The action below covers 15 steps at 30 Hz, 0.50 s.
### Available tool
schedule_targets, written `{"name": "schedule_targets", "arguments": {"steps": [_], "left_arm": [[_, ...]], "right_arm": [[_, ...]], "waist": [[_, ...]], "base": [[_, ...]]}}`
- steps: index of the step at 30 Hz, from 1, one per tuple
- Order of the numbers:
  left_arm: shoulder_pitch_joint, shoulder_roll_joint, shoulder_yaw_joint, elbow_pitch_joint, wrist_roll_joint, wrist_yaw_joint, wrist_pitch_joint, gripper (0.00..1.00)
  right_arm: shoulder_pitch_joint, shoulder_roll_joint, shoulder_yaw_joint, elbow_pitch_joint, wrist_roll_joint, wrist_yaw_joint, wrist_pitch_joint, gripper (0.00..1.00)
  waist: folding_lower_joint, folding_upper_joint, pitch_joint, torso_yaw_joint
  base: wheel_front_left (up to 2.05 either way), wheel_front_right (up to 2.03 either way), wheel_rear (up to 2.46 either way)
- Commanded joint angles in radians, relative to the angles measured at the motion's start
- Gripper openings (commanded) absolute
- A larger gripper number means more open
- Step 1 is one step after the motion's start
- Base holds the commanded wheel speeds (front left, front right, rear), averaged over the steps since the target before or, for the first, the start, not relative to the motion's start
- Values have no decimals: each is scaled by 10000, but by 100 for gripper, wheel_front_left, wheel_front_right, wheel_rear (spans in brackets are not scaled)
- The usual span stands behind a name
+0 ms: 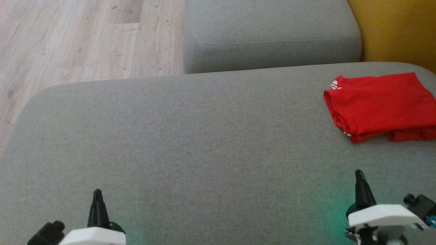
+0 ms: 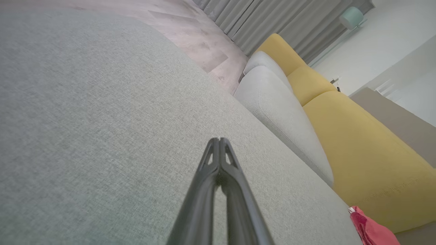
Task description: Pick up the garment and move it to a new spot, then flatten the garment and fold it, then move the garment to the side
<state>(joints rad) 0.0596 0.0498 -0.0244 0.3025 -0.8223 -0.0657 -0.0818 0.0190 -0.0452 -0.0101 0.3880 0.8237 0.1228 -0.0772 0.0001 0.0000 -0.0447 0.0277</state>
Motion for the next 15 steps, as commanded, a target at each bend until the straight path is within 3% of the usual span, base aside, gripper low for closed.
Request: {"name": "schedule_targets", "arguments": {"steps": [1,15], "left_arm": [[-566,5,296,-360,-301,-78,58,0],[-792,5,516,-403,-1837,-194,442,0]], "right_arm": [[-594,-38,17,-423,328,39,66,0],[-731,-40,-198,-628,1855,47,439,0]], "waist": [[0,0,11,-6],[0,0,106,-61]], "base": [[0,0,0],[0,0,0]]}}
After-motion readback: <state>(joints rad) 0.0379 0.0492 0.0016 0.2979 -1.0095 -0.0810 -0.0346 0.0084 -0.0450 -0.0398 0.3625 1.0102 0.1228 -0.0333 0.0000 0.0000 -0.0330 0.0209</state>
